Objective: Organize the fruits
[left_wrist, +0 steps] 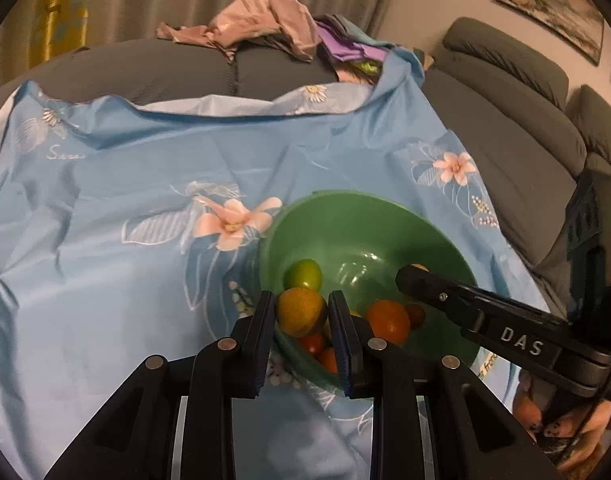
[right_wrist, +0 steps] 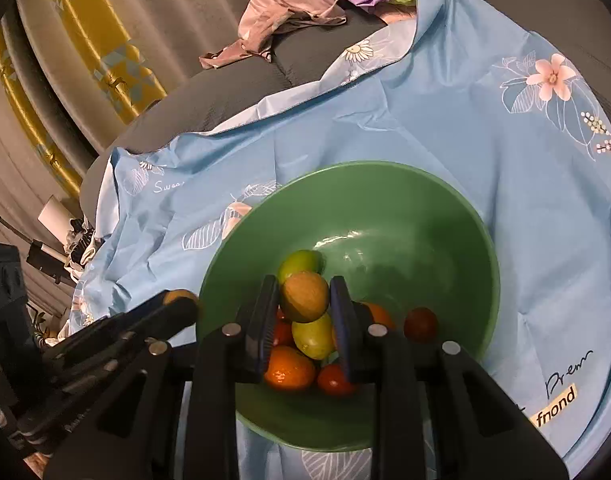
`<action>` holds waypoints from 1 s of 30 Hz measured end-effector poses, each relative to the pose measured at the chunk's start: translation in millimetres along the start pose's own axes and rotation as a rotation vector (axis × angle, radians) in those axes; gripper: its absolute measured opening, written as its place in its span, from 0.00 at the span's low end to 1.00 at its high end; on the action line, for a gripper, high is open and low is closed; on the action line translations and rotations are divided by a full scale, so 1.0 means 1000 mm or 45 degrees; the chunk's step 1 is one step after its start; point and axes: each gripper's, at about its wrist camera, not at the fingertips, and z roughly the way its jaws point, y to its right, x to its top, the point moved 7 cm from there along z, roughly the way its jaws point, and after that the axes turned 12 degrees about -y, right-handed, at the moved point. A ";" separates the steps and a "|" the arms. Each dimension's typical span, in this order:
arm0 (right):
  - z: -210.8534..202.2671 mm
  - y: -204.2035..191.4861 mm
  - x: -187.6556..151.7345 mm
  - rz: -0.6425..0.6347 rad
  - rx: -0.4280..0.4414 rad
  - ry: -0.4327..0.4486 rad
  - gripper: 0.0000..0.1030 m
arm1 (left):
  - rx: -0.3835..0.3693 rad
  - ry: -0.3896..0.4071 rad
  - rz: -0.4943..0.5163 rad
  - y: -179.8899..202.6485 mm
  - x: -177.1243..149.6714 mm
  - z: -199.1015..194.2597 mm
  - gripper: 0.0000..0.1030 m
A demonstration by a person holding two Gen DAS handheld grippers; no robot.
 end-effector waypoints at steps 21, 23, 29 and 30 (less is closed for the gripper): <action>-0.006 0.015 0.003 0.040 -0.028 0.015 0.48 | -0.025 -0.014 0.013 0.009 0.002 0.004 0.38; -0.013 0.014 0.004 0.042 -0.025 0.042 0.52 | -0.026 -0.005 0.020 0.011 0.003 -0.001 0.39; -0.027 0.015 0.006 0.038 -0.063 0.089 0.57 | 0.002 0.044 0.086 0.021 0.003 -0.018 0.62; -0.028 0.015 0.007 0.043 -0.072 0.093 0.58 | 0.006 0.052 0.103 0.024 0.003 -0.021 0.62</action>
